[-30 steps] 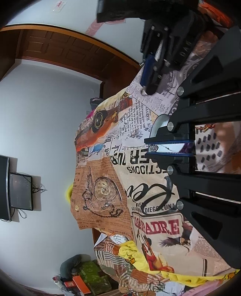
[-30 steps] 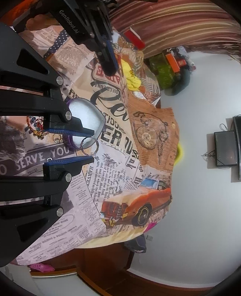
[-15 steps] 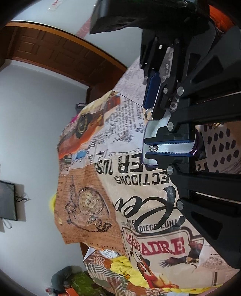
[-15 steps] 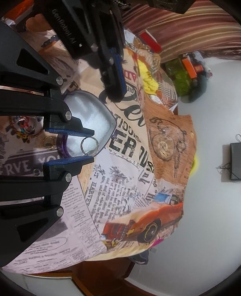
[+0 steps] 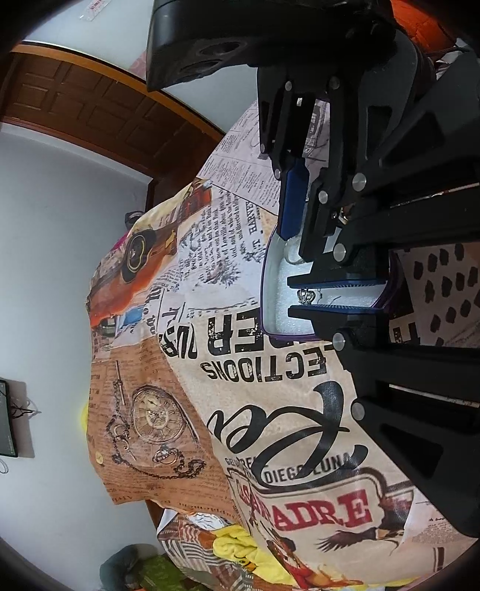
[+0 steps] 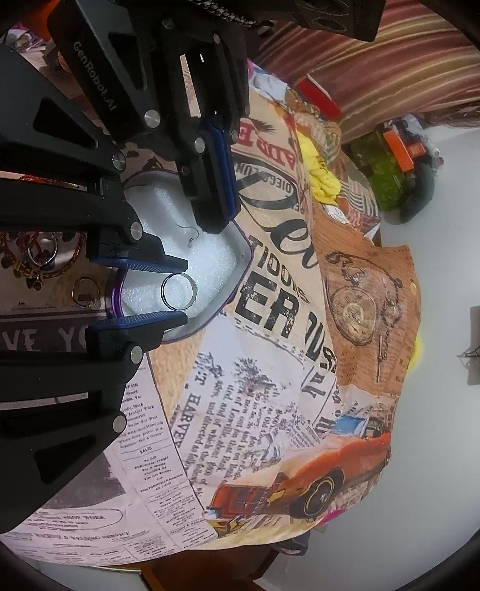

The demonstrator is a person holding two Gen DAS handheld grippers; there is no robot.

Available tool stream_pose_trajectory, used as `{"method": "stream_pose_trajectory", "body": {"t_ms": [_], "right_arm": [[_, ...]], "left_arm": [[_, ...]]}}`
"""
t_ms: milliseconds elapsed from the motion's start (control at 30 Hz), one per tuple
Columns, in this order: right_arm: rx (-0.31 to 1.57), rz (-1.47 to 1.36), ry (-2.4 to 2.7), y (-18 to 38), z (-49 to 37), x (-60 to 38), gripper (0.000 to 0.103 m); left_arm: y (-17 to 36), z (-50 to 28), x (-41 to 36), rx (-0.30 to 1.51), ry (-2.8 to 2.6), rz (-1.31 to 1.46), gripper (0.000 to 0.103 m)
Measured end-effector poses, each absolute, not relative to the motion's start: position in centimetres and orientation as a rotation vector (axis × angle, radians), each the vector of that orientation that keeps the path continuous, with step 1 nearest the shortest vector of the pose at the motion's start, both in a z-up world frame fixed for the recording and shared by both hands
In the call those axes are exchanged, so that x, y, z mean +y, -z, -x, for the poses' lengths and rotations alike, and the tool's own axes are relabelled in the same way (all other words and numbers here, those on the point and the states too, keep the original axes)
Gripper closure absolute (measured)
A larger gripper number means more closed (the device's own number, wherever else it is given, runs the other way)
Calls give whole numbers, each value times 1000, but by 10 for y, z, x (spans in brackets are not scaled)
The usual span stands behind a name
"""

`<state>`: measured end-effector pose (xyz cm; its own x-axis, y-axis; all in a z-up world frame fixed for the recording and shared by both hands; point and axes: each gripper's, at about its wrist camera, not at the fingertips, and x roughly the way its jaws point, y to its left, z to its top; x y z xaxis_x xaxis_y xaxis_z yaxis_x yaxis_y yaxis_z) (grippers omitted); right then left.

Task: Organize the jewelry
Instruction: 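Release the silver ring into the heart tin with right tool while left tool steadies rim, then move the left tool down toward the orange beaded bracelet beside the tin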

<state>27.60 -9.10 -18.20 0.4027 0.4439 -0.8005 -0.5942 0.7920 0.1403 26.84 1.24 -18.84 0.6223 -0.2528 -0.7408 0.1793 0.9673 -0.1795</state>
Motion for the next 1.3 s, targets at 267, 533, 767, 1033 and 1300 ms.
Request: {"method": "stream_pose_trajectory", "body": {"t_ms": [267,533,767,1033,1300], "right_arm": [[942,210,-660,180,-274,-88,84],[933,214,-639,173,-270,-92,79],[892,225,-621,156,-259,-97,76],[862,212,-589,138,-245,-110,76],[838,195,-561,123,-223,-125,76]], "left_arm": [[185,-264,16,865,243,104,97],[172,-255,17,852,228,91,96],[160,-244,16,843,215,86,95],[143,-223,12,816,209,70,90],[131,-201,9,795,190,51,71]]}}
